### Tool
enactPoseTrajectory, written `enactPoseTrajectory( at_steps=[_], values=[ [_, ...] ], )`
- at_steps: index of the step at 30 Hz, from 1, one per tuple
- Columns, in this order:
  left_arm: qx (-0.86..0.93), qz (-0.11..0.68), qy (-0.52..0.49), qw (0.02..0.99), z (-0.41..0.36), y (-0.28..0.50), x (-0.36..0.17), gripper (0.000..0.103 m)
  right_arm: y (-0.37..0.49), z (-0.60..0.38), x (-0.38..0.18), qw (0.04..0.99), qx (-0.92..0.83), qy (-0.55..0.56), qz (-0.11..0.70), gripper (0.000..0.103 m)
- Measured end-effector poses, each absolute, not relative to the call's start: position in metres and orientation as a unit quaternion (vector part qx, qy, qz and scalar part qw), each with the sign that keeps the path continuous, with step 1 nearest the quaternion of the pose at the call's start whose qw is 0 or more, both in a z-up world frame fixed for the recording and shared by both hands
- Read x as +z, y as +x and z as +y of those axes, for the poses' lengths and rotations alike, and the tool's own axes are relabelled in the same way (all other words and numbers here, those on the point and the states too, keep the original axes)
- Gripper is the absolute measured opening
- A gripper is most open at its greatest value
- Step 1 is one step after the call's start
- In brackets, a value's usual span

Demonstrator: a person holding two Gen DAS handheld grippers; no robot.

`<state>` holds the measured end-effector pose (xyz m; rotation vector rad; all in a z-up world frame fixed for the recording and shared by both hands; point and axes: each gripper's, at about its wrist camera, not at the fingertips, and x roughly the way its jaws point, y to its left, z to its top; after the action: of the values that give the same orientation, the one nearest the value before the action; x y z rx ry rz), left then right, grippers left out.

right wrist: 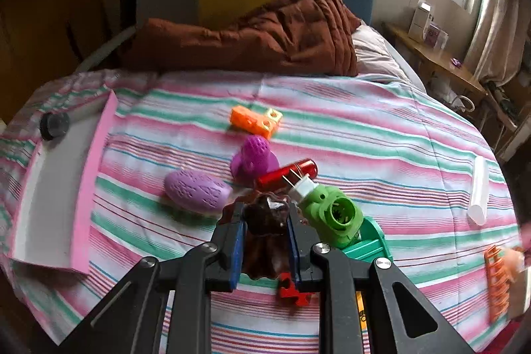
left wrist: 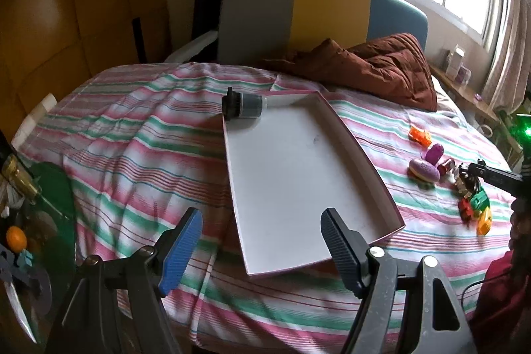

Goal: Organize rigid objects
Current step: 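Lift the brown fluted mold from the pile with the right tool, then carry the brown mold into the tray beside the cup and release it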

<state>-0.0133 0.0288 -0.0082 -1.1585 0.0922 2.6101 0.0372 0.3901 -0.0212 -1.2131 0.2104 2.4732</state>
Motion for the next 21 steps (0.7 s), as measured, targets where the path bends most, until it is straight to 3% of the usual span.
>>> enactPoseTrajectory(
  at_steps=[10,21],
  values=[
    [0.908,0.037,-0.397,0.131,0.02,-0.012,-0.008,0.075,0.02,0.318,0.009,0.089,0.91,-0.4,0.065,0.022],
    [0.906,0.027,-0.405,0.121,0.004,-0.015,-0.012,0.075,-0.014,0.223,0.003,-0.027,0.909,-0.412,0.05,0.022]
  ],
)
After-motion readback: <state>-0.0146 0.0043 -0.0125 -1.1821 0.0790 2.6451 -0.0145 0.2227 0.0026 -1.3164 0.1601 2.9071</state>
